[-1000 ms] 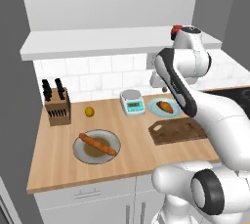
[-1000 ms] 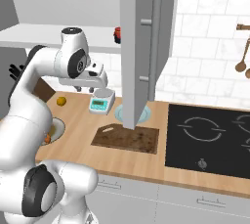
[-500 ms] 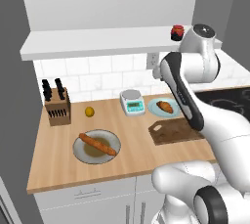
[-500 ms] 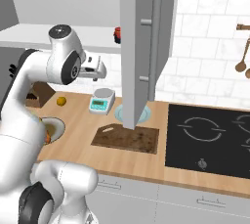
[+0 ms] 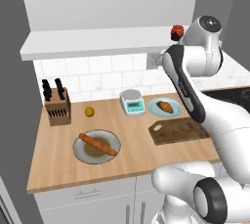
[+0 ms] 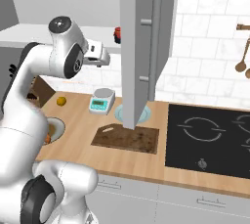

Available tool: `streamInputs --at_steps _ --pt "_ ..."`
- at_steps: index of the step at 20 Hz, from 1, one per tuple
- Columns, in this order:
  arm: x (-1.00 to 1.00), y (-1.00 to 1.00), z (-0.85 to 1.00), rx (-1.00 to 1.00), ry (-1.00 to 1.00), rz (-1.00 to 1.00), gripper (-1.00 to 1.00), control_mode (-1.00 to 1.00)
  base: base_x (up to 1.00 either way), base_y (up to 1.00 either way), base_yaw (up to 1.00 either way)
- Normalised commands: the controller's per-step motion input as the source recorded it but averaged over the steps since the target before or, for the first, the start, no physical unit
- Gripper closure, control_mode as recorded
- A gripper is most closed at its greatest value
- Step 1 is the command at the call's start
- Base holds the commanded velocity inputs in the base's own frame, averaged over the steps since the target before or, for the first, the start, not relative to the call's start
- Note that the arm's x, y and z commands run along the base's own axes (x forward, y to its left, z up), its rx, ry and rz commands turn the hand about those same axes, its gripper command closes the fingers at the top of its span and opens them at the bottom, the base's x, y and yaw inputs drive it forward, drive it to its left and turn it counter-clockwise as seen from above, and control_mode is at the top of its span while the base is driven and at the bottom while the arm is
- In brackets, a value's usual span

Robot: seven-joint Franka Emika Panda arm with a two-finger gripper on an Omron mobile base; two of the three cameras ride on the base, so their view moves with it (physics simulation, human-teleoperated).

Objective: From the different types of pastries on the counter, select a croissant and place it on the cutting board. Then retrieve a jar of jam from the cabinet and place it alongside the croissant on the cutting board.

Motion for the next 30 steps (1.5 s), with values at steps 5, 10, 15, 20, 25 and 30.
streamInputs --at_steps 5,10,15,20,25,30 --pt "0.03 -0.01 0.83 0.00 -0.05 0.00 -1.00 -1.00 0.00 0.00 0.00" --pt "0.27 -0.46 0.21 0.07 -0.10 0.01 -1.00 -1.00 0.00 0.00 0.00" --pt "0.23 -0.31 0.12 0.11 -0.12 0.00 -1.00 -1.00 0.00 0.00 0.00" --pt "-0.30 0.00 -0.44 -0.03 -0.07 0.00 -1.00 -1.00 0.00 0.00 0.00" --pt "0.73 0.00 0.48 0.00 -0.20 0.00 -1.00 -1.00 0.00 0.00 0.00" --pt "0.32 -0.08 -0.01 -0.01 0.04 0.00 -1.00 -1.00 0.00 0.00 0.00"
